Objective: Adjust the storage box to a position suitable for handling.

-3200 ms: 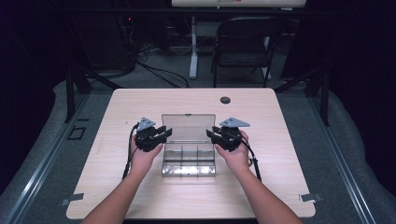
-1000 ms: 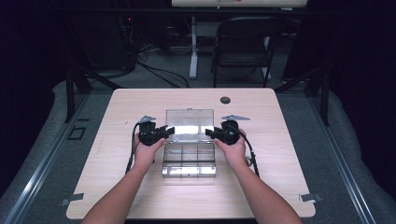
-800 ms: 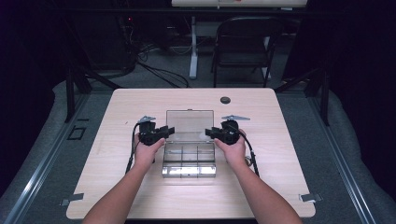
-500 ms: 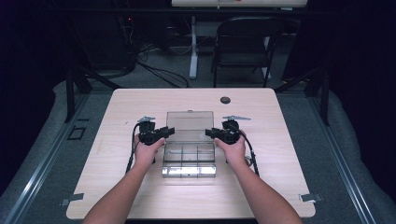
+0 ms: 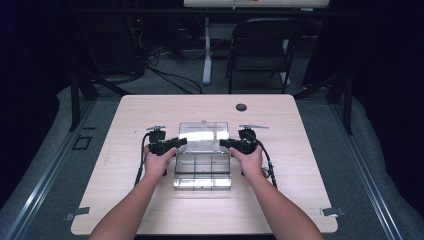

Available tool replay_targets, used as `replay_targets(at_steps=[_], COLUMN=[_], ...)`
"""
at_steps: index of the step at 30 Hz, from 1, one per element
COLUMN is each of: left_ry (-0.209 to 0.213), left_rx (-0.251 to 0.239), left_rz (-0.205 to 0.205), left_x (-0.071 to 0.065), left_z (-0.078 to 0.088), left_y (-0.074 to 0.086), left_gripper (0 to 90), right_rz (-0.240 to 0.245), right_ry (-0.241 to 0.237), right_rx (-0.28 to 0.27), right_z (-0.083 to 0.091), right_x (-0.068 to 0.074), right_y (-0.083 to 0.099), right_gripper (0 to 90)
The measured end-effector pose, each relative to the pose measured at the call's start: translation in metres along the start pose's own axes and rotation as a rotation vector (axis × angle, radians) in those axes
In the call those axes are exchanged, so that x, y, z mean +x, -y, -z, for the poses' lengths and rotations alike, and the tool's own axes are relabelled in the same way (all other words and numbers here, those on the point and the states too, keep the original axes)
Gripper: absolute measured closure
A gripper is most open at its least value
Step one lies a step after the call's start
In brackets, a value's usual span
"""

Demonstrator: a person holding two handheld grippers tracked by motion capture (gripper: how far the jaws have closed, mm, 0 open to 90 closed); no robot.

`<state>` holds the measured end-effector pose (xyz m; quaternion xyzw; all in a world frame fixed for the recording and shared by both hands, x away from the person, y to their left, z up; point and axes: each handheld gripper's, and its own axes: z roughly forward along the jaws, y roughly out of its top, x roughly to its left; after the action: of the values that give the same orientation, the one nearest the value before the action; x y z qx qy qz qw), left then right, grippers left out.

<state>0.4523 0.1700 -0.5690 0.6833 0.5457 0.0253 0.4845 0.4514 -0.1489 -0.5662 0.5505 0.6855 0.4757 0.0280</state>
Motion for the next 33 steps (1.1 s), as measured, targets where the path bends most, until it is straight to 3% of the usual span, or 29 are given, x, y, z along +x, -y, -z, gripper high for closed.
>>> replay_targets(at_steps=[17, 22, 29, 33], left_ry=[0.011, 0.0, 0.002, 0.002], left_rx=[0.019, 0.017, 0.033, 0.038], left_rz=[0.065, 0.044, 0.044, 0.044], left_x=[0.0035, 0.002, 0.0019, 0.0014], left_z=[-0.0028, -0.0036, -0.0046, -0.0063], left_y=[0.0007, 0.001, 0.001, 0.0019], left_gripper=[58.8, 56.9, 54.6, 51.8], right_rz=[-0.056, -0.067, -0.095, -0.087], right_ry=[-0.011, -0.013, -0.024, -0.017], right_rx=[0.014, 0.019, 0.016, 0.024], right_z=[-0.0024, -0.0026, -0.0036, -0.0044], right_x=[-0.0035, -0.0042, -0.0036, -0.0035], right_y=[0.0012, 0.0012, 0.0013, 0.0019], right_gripper=[57.9, 57.5, 52.8, 52.1])
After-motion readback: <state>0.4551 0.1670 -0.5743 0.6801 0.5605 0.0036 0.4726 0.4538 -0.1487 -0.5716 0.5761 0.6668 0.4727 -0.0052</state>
